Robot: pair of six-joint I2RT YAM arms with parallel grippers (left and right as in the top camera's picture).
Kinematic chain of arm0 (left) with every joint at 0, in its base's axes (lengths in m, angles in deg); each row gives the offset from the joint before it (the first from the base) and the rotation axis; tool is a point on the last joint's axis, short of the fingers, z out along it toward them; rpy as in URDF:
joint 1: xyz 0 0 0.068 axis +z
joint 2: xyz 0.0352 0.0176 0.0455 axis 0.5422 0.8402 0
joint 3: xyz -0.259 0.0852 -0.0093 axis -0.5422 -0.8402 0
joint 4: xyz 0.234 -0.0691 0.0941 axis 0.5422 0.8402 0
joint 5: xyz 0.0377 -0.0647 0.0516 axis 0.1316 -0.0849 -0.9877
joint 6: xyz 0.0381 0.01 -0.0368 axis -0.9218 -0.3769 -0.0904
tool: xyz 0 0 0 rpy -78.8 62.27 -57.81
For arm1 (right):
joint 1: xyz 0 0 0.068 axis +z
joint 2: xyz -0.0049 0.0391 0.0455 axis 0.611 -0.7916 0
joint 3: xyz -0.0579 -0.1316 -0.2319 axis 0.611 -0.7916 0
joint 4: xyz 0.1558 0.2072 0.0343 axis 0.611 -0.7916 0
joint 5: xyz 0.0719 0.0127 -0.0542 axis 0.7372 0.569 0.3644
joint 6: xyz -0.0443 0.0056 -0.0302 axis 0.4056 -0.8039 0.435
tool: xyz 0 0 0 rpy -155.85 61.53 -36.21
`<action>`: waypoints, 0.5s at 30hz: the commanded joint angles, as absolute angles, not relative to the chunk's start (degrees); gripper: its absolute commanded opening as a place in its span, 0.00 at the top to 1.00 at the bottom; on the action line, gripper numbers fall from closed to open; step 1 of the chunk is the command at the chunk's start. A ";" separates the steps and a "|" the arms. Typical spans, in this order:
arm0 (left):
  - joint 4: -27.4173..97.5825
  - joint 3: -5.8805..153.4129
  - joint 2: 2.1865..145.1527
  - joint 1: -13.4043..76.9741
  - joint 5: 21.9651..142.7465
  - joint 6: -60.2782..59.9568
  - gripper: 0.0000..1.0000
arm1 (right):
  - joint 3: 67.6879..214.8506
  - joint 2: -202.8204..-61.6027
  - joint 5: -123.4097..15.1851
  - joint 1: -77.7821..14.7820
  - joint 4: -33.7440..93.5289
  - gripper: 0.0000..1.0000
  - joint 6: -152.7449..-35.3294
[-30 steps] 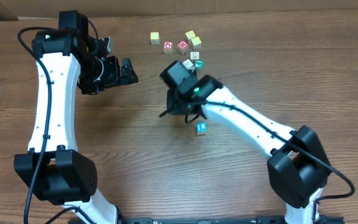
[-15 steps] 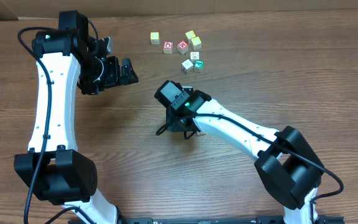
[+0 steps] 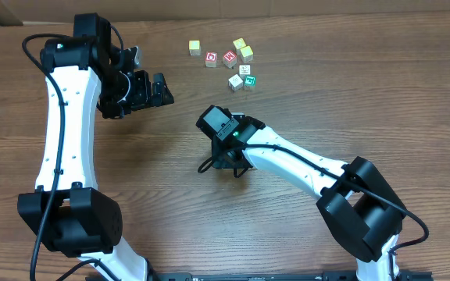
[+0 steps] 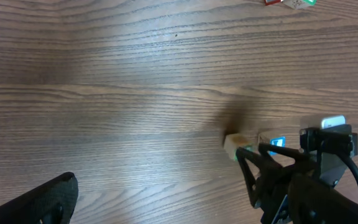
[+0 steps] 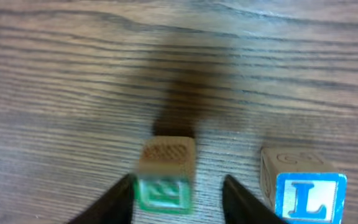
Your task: Flip 5 blocks
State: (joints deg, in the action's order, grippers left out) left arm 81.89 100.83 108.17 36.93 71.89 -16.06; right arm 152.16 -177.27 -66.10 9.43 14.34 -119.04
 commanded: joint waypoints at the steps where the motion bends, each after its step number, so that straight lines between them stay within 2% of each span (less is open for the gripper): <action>1: 81.80 101.96 108.78 36.56 71.67 -16.70 0.00 | 152.06 -177.29 -66.56 9.58 14.82 0.47 -119.11; 3: 81.80 101.96 108.78 36.56 71.67 -16.70 0.00 | 152.08 -177.29 -66.56 9.58 15.08 0.44 -119.11; 7: 81.78 101.96 108.78 36.56 71.67 -16.70 0.00 | 152.62 -177.29 -66.52 9.54 17.73 0.43 -116.72; 10: 81.78 101.96 108.78 36.56 71.67 -16.72 0.00 | 154.96 -177.29 -66.21 9.54 18.14 0.48 -116.29; 13: 81.78 101.96 108.78 36.56 71.67 -16.72 0.00 | 156.01 -177.29 -64.24 9.56 20.05 0.69 -116.31; 15: 81.78 101.96 108.78 36.56 71.67 -16.70 0.00 | 155.82 -177.31 -63.41 9.93 21.73 0.92 -116.33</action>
